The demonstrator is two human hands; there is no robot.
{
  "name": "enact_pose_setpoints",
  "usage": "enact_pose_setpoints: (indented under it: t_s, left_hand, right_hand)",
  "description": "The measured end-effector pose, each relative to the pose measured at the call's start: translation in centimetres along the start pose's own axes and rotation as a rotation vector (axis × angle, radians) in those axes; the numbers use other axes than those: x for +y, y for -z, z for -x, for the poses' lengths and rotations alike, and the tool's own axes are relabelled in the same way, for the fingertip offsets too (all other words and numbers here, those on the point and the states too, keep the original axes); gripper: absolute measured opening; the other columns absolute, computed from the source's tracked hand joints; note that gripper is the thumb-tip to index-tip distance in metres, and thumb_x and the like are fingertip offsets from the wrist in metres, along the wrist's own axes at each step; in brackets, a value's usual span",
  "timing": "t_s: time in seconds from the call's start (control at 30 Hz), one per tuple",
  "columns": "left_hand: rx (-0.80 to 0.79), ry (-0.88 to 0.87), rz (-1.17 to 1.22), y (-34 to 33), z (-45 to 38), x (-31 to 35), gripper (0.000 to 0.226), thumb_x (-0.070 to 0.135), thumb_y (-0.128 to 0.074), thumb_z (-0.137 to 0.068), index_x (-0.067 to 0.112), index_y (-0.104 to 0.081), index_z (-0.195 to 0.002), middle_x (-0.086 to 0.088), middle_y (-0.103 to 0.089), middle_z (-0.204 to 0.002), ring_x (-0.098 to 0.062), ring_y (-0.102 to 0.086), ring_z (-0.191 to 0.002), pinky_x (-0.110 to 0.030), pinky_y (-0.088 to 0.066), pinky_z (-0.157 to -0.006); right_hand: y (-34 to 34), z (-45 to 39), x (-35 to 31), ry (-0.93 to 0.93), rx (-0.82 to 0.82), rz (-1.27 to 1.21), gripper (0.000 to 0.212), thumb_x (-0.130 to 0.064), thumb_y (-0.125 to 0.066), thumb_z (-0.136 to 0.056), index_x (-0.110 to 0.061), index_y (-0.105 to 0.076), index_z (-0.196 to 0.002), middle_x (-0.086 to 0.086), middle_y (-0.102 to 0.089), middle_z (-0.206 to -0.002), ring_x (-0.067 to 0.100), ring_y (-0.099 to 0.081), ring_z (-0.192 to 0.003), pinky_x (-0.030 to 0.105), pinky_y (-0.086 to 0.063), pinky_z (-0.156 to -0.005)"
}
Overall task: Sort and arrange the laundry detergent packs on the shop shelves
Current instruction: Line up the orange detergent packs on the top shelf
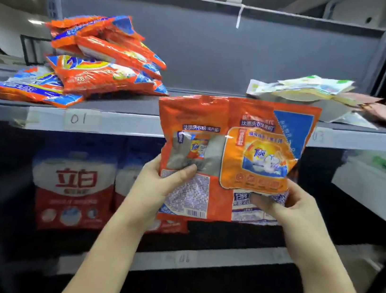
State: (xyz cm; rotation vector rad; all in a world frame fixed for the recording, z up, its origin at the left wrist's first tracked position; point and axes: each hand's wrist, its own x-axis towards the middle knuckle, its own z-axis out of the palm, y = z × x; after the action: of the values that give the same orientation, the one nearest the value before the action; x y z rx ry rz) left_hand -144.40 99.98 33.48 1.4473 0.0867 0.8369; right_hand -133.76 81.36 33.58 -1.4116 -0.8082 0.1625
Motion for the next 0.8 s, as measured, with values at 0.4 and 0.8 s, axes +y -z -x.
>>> enact_pose_setpoints:
  t_s: [0.4, 0.8]
  left_hand:
    - [0.126, 0.309, 0.057, -8.6, 5.9, -12.2, 0.024, 0.009, -0.07, -0.08, 0.02, -0.066, -0.101, 0.0, -0.075, -0.091, -0.019, -0.072, -0.087, -0.03, -0.056, -0.073]
    - [0.211, 0.48, 0.005, -12.9, 7.3, -17.6, 0.025, 0.018, -0.066, -0.088, 0.015, -0.058, -0.112, -0.006, -0.071, -0.104, -0.021, -0.071, -0.091, -0.041, -0.056, -0.081]
  right_hand:
    - [7.5, 7.7, 11.4, -0.293, 0.347, 0.396, 0.042, -0.023, -0.072, -0.081, -0.026, -0.054, -0.119, -0.011, -0.06, -0.115, 0.001, -0.056, -0.104, 0.02, -0.045, -0.087]
    - [1.9, 10.9, 14.8, -0.351, -0.085, 0.679, 0.109, -0.042, -0.069, -0.081, -0.022, 0.014, -0.149, -0.001, 0.021, -0.155, 0.021, 0.016, -0.145, 0.034, -0.014, -0.117]
